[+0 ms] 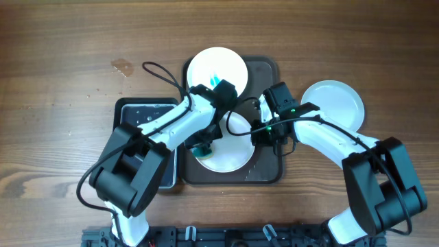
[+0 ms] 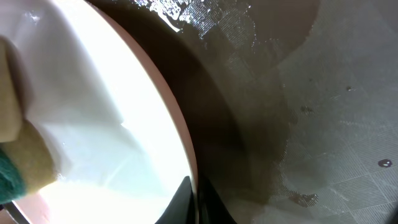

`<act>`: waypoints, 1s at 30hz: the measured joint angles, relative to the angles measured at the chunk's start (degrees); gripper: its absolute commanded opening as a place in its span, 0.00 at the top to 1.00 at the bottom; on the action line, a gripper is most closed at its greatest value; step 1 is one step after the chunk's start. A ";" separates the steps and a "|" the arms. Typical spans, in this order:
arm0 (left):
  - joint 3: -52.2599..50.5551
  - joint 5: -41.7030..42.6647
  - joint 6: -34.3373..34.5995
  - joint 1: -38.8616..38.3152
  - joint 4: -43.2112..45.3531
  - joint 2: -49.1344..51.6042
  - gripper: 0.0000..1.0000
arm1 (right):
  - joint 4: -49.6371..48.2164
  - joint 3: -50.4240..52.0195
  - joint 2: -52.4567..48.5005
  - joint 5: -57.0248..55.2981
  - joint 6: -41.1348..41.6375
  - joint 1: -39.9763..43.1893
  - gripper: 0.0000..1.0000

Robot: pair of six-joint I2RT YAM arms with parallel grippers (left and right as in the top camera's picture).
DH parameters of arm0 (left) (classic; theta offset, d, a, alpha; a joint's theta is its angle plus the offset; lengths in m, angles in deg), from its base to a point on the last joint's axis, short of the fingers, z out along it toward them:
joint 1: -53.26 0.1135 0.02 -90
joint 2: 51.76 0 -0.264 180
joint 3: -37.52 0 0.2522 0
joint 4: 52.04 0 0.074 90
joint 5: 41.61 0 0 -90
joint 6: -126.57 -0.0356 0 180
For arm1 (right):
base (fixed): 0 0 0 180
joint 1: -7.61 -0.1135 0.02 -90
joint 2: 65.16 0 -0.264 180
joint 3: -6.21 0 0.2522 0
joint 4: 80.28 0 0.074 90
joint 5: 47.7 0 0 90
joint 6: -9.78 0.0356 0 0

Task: Clean dirty plates on tray and stack at the side
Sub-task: 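Return the sponge to the black tray with the left gripper, then lift the cleaned plate with the right gripper and tilt it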

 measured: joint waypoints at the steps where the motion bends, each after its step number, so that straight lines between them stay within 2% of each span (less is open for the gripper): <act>1: 0.33 -0.09 0.15 0.31 -0.15 -0.22 0.96 | 0.02 0.00 0.00 0.00 0.13 0.00 0.95; 7: 0.55 3.67 -1.53 4.98 -1.20 -8.44 0.96 | 0.15 0.00 0.00 -0.94 0.13 0.17 0.96; 11: 0.72 4.26 -5.16 14.36 -4.79 -19.15 0.96 | 0.46 0.00 0.00 -1.53 0.13 0.35 0.96; 14: 0.87 4.09 -9.38 22.60 -7.26 -21.97 0.96 | -0.15 0.00 0.00 -1.75 0.11 0.35 0.96; 17: -2.49 4.04 -12.74 28.98 -4.39 -21.94 0.96 | -1.97 0.13 0.00 -2.45 0.09 0.35 0.87; 18: -4.74 4.04 -13.35 30.23 -2.27 -21.94 0.96 | -2.58 0.17 -0.04 -2.64 -0.33 0.35 0.89; 19: -6.75 4.09 -13.75 30.97 -0.70 -21.86 0.96 | -3.15 0.20 -0.09 -3.02 -0.74 0.42 0.96; 22: -14.53 4.44 -15.61 32.92 4.81 -21.55 0.96 | -3.43 0.20 -0.11 -3.28 -3.04 0.50 0.95; 24: -17.14 5.01 -16.59 33.03 6.08 -21.53 0.83 | -3.37 0.20 -0.11 -3.28 -3.34 0.52 0.96; 25: -17.81 5.40 -17.31 33.03 6.01 -21.51 0.63 | -2.99 0.15 -0.11 -3.28 -3.39 0.52 0.96; 26: -17.97 5.79 -17.55 33.03 5.95 -21.51 0.48 | -0.98 -0.28 -0.09 -3.30 -3.37 0.57 0.96; 30: -16.57 7.61 -19.45 33.42 2.62 -22.51 0.35 | 15.76 -7.10 0.24 -5.35 -4.39 0.68 0.96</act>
